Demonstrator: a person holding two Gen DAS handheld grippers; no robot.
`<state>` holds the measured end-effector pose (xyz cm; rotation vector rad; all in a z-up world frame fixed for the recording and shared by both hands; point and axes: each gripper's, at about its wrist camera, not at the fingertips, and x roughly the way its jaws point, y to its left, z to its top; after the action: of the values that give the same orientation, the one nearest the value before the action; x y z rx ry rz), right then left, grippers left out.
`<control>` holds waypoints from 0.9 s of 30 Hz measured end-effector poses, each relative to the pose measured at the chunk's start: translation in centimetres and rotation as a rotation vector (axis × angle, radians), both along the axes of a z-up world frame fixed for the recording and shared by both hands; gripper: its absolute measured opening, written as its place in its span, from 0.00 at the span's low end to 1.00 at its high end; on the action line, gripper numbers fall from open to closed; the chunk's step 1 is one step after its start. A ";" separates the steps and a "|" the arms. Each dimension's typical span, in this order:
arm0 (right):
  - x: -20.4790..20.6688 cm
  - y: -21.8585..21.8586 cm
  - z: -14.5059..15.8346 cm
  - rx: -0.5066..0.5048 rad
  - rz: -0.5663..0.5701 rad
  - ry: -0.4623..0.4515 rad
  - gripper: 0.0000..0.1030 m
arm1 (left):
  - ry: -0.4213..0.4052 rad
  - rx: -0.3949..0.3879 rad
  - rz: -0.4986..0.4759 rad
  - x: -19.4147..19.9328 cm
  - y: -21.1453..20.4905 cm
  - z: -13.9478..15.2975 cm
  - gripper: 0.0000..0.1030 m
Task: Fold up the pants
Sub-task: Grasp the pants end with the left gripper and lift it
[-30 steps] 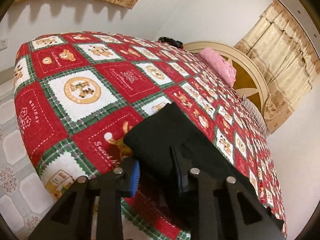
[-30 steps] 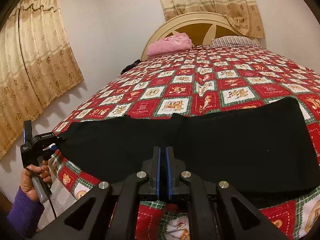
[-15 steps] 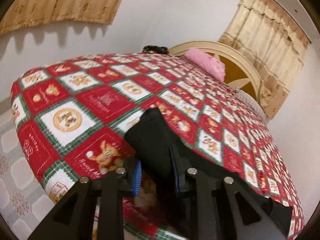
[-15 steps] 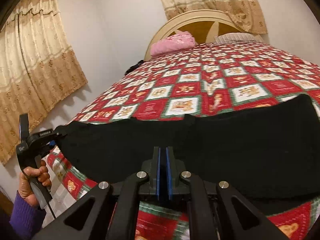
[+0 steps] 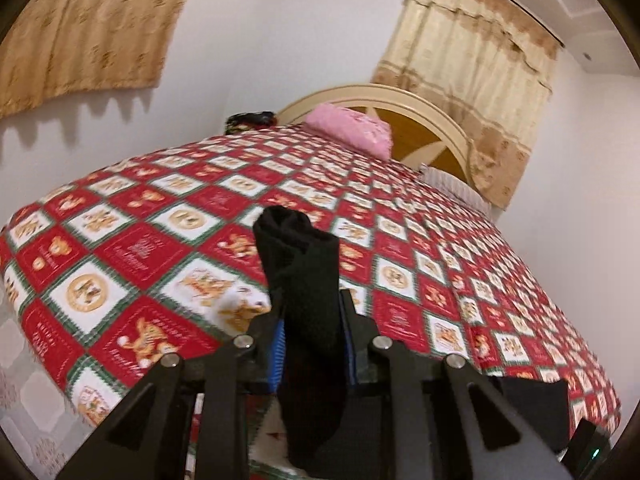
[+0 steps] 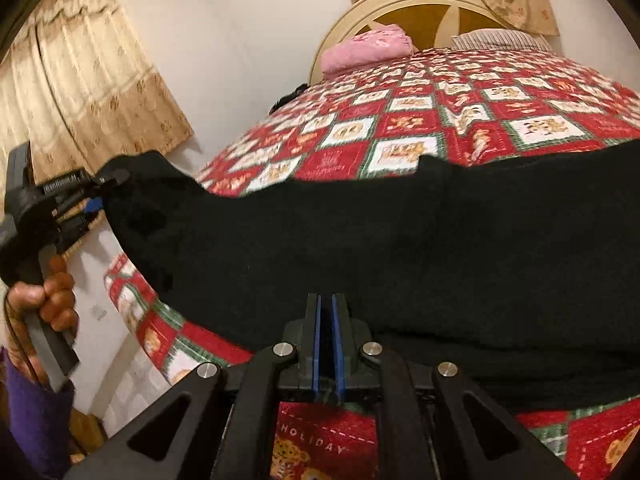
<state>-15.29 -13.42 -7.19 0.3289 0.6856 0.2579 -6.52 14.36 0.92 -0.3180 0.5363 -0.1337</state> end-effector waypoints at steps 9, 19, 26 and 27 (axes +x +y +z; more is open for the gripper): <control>-1.2 -4.9 3.3 0.053 -0.122 -0.081 0.05 | -0.039 0.090 -0.173 -0.8 -7.1 0.0 0.23; -1.1 -8.8 3.6 0.201 -0.140 -0.076 0.06 | -0.027 0.118 -0.336 -2.4 -12.5 -1.2 0.23; -0.1 -9.7 4.4 0.421 -0.026 -0.066 0.18 | -0.047 0.195 -0.402 -4.3 -15.3 -2.3 0.23; 0.3 -9.7 4.4 0.435 -0.025 -0.054 0.29 | -0.057 0.213 -0.411 -4.7 -15.7 -2.4 0.23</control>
<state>-15.02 -23.09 -2.79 0.7421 0.5681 0.3914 -11.18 -1.31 -1.47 0.0069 0.5492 -0.4781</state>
